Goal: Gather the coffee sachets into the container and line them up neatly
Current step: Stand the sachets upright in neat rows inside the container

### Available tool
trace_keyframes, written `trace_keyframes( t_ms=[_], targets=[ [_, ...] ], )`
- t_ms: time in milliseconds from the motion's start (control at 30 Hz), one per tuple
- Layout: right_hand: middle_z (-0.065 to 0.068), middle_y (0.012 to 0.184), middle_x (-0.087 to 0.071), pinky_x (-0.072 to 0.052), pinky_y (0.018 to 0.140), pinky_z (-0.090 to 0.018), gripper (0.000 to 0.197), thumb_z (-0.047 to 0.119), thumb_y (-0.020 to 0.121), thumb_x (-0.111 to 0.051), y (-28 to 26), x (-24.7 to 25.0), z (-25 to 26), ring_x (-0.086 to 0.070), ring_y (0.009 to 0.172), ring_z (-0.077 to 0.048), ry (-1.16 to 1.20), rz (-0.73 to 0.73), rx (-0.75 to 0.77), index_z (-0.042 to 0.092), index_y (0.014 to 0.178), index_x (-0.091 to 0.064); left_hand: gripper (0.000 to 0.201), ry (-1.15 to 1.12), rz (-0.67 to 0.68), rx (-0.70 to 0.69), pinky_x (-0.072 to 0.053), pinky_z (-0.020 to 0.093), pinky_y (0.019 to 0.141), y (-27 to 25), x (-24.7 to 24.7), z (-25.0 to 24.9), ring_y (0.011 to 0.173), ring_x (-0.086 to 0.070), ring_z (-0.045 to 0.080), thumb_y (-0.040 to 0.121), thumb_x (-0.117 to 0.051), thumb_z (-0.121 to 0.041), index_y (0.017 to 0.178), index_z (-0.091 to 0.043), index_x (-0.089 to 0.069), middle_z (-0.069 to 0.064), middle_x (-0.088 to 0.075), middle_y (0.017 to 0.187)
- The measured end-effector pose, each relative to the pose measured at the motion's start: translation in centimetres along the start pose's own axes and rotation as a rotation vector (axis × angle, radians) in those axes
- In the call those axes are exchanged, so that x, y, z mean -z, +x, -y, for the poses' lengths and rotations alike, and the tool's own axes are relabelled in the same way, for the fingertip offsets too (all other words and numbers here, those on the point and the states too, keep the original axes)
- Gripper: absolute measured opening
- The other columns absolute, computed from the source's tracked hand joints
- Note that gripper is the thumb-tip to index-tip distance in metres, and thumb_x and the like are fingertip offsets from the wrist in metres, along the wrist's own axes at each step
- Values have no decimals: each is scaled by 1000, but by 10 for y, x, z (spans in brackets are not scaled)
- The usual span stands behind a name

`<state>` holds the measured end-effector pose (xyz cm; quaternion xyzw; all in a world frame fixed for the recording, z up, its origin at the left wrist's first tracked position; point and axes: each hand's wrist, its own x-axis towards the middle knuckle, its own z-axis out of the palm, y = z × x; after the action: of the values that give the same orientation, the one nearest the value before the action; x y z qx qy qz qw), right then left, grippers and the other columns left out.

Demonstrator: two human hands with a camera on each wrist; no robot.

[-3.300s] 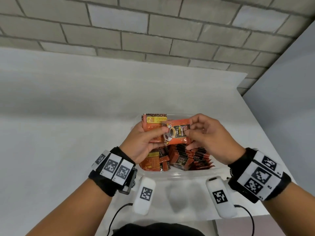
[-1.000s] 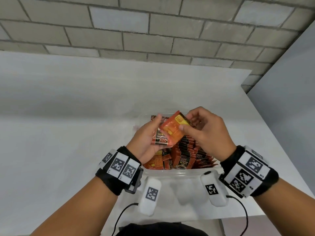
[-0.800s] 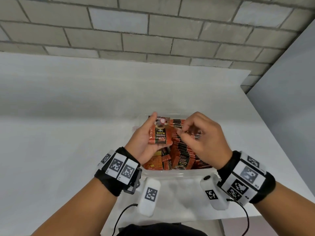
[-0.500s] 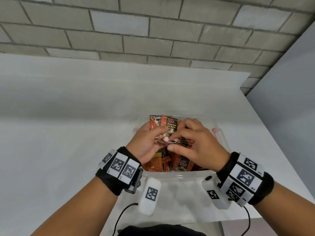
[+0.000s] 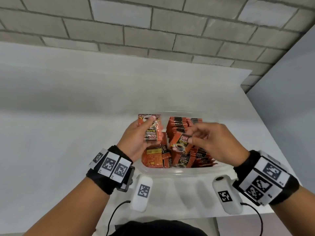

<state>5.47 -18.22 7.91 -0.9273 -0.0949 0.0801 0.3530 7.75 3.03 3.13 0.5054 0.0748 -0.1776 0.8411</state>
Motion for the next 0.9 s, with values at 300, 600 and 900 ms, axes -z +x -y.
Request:
trace_keyframes(
  t_ms=[300,600,900],
  targets=[
    [12,84,-61,-43,71,-24,4,22,84,-65,-5,-27,-23,-57,80,-10,-556,190,-66,25,82,-64,16,-58,-32,29,-55,30,62,1,5,2,76,-67,15,94,-52,-24,101,-13,-61,4,-71,82],
    [7,86,-52,-31,76,-26,13,19,87,-55,0,-36,-18,-47,78,-12,-768,235,-6,23,76,-50,15,-75,-44,44,-56,30,58,1,4,2,75,-69,15,93,-54,-22,101,-12,-61,5,-70,85],
    [13,81,-53,-29,72,-22,20,32,83,-68,0,-29,-22,-48,75,-9,-669,286,-60,27,75,-50,15,-70,-35,52,-55,30,57,0,4,3,77,-69,18,91,-56,-20,101,-10,-62,7,-70,88]
  ],
)
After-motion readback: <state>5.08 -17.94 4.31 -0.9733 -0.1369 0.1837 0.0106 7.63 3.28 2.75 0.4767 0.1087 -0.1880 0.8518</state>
